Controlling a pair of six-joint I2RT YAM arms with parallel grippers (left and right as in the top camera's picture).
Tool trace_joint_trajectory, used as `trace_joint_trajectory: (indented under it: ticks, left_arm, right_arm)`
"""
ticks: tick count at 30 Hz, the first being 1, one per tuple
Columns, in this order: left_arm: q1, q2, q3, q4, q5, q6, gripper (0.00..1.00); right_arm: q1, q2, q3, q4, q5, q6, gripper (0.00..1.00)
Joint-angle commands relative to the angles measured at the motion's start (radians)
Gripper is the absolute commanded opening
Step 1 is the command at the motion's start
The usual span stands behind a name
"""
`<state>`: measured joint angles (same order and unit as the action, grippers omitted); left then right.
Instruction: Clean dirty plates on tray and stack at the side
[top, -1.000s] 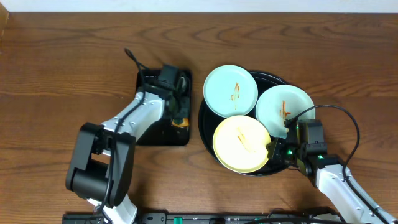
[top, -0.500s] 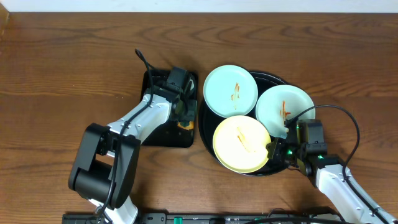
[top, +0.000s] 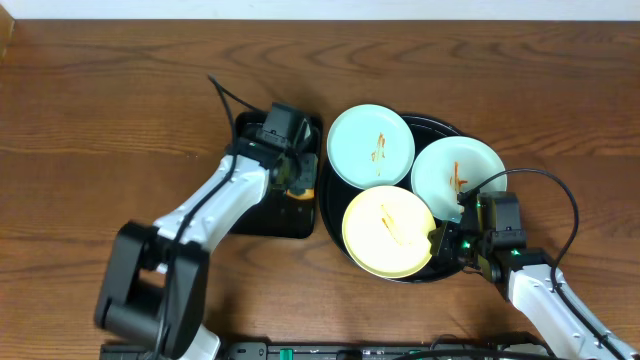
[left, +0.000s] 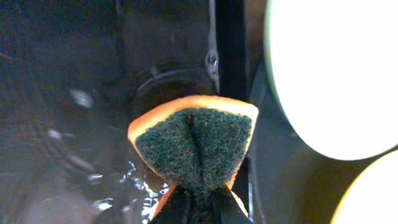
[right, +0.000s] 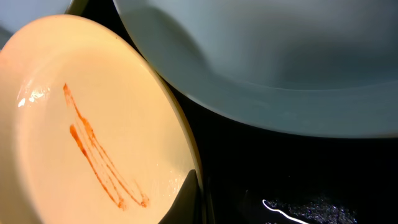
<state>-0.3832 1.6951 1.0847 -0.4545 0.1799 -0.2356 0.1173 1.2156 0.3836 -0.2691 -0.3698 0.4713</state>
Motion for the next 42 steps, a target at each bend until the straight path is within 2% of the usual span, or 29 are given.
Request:
trace_joint_trajectory:
  ticks: [1,11,14,27,42]
  left_arm:
    - [0.002,-0.074,0.006,-0.001,-0.056,-0.002,0.08]
    - [0.002,-0.101,0.006,-0.005,-0.064,-0.002,0.08]
    - [0.002,-0.101,0.006,0.006,-0.120,-0.002,0.08]
    - [0.002,-0.188,0.006,0.207,-0.285,0.114,0.08]
    - [0.002,-0.224,0.006,0.211,-0.286,0.131,0.07]
  right_arm:
    - [0.015,0.002,-0.002,0.000,-0.001,0.010,0.01]
    - [0.015,0.002,-0.002,-0.004,-0.001,0.010,0.01]
    - [0.015,0.002,-0.002,-0.004,-0.001,0.010,0.01]
    - [0.015,0.002,-0.002,-0.004,-0.001,0.006,0.01]
    - [0.015,0.002,-0.002,-0.004,-0.001,0.006,0.01]
